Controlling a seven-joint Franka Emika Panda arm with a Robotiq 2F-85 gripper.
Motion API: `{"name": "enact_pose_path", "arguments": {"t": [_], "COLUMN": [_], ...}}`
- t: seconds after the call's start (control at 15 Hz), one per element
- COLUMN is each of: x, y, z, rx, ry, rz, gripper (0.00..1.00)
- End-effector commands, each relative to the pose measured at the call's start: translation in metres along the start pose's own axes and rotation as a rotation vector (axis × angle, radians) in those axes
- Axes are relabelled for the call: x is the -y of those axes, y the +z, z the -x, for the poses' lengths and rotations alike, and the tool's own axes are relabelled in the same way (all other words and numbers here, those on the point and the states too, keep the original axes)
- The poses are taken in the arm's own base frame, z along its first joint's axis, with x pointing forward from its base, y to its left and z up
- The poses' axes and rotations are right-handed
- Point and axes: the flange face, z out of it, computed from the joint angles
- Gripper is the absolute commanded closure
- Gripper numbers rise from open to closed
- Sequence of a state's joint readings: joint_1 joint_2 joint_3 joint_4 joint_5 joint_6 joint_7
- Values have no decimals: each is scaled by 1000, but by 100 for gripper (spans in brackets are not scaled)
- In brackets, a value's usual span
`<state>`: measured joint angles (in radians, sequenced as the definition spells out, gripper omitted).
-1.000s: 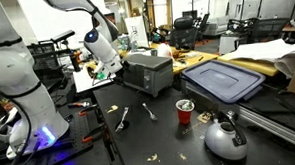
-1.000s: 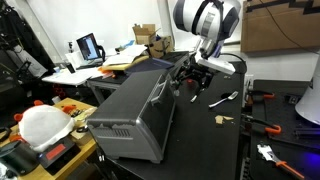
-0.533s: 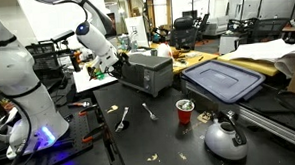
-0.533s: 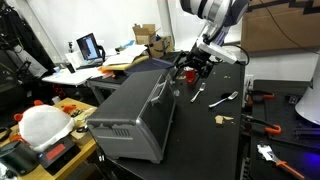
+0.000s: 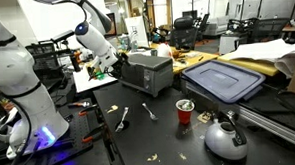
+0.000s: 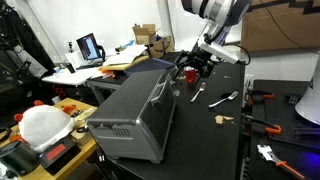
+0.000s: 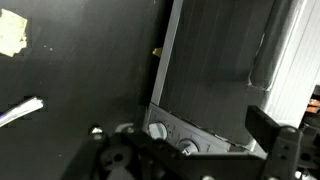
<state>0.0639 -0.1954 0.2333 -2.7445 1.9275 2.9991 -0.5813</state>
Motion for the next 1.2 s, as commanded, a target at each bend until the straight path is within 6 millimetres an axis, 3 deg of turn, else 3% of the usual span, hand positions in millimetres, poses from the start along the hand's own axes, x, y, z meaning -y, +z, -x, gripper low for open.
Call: {"name": "enact_pose_path", "arguments": {"t": [0.0, 0.4, 0.8, 0.87, 1.13], "x": [0, 1, 3, 0, -3], "y": [0, 1, -6, -18, -21], "z": [0, -1, -14, -1, 14], "rx": [0, -1, -67, -80, -94], "ry": [0, -1, 71, 89, 190], "rz": [0, -2, -26, -34, -55], "gripper": [0, 0, 0, 0, 0]}}
